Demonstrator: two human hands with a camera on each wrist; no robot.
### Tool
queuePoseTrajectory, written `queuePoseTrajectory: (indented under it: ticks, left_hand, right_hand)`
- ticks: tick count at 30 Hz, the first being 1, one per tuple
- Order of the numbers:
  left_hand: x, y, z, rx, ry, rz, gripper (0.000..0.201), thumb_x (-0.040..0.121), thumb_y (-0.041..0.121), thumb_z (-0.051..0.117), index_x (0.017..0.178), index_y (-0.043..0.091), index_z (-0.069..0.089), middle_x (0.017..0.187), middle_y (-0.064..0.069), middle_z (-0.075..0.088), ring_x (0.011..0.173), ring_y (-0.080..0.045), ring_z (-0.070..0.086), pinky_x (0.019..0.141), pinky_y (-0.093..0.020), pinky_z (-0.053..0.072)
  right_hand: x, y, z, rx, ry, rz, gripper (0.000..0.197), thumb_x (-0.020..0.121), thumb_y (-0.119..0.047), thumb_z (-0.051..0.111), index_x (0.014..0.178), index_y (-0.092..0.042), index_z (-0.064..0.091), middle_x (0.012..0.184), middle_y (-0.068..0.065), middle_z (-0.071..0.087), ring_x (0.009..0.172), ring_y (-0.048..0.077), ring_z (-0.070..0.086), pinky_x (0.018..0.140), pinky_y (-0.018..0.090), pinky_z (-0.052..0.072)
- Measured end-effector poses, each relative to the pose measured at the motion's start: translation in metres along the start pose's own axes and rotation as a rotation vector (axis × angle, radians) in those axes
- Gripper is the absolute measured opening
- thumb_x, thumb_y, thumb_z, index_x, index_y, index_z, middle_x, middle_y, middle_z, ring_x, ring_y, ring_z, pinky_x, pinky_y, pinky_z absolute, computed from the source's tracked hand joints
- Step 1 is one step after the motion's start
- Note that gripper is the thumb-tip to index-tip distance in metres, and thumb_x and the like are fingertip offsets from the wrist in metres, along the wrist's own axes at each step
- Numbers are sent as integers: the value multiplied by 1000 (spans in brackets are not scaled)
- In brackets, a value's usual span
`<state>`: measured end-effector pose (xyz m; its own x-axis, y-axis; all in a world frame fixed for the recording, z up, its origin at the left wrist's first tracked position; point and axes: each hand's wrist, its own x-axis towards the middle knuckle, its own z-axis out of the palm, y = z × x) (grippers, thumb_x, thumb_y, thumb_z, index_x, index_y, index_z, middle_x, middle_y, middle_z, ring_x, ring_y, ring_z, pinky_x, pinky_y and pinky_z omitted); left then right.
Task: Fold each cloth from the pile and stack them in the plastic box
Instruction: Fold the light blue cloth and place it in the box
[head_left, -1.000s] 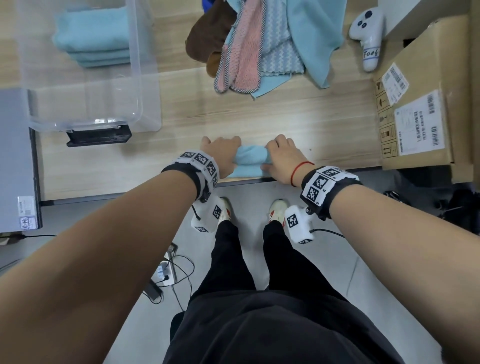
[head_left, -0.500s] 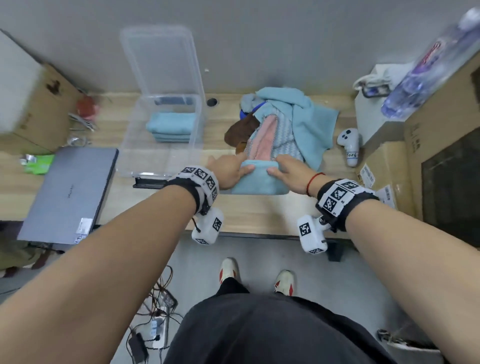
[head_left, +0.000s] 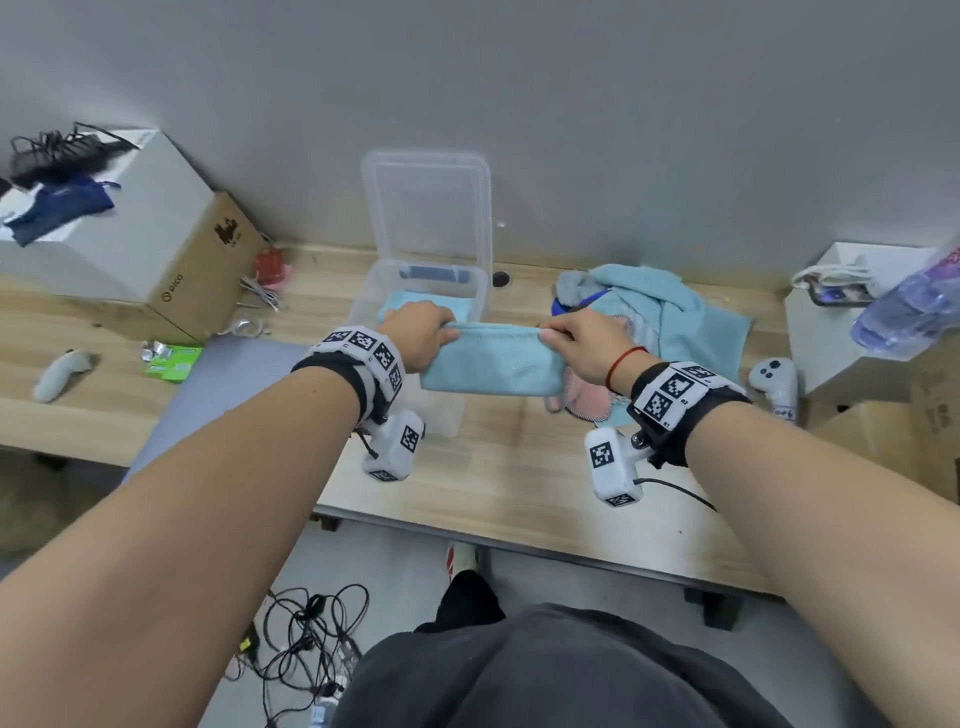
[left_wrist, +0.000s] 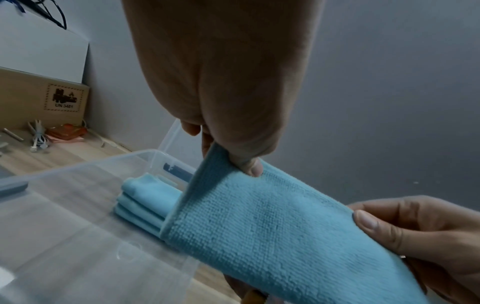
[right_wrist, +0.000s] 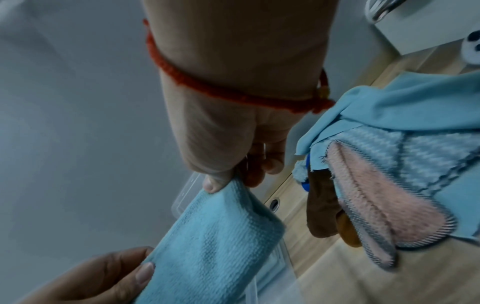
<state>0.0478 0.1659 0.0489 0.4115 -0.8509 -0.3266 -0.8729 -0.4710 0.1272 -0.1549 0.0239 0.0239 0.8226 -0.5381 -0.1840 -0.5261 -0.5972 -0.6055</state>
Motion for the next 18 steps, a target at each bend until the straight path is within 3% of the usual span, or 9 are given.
queuePoseTrajectory:
  ticks: [2,6,8,12,16,18]
  left_hand:
    - [15,-20,-4,-7,6,16,27,101,30,41,99,11,60,98,-9,61,93,-28,57,86,-42,46]
    - [55,-68,-14,-7,-8,57,30,102,28,39,99,8,61,94,-8,60,87,-25,56,81,-38,46]
    - [73,-91,-16,-10,-24,77,30,102,29,39,102,8,62,96,-9,62,89,-24,57,80,-37,46]
    - [107,-133,-10,-20,-36,109,25,101,24,44,116,10,59,109,-11,62,95,-25,55,83,-36,43]
    - [137,-161,3,10,-79,139,28,99,15,46,126,13,53,117,-11,59,105,-28,56,84,-37,44]
    - [147,-167,8,33,-115,149,31,100,13,45,130,14,52,119,-12,57,105,-29,56,81,-35,42]
  right_hand:
    - [22,-11,5,-19,0,31,29,100,-27,48,82,-10,63,67,0,54,72,21,51,60,29,30]
    - [77,-37,19,-30,8,88,27,100,-30,47,89,-15,66,75,0,58,79,23,55,68,29,35]
    - [101,-47,26,-43,22,115,25,100,-30,48,95,-14,68,80,1,59,78,21,53,68,28,33]
    - [144,-60,48,-114,50,207,27,97,-38,53,88,-16,67,75,-1,60,77,20,56,67,28,37]
    - [179,-63,73,-133,83,307,27,93,-42,57,96,-20,73,99,3,65,87,20,59,71,30,42]
    - [191,-62,83,-194,84,346,33,93,-47,55,102,-20,72,116,7,57,103,25,55,85,39,49]
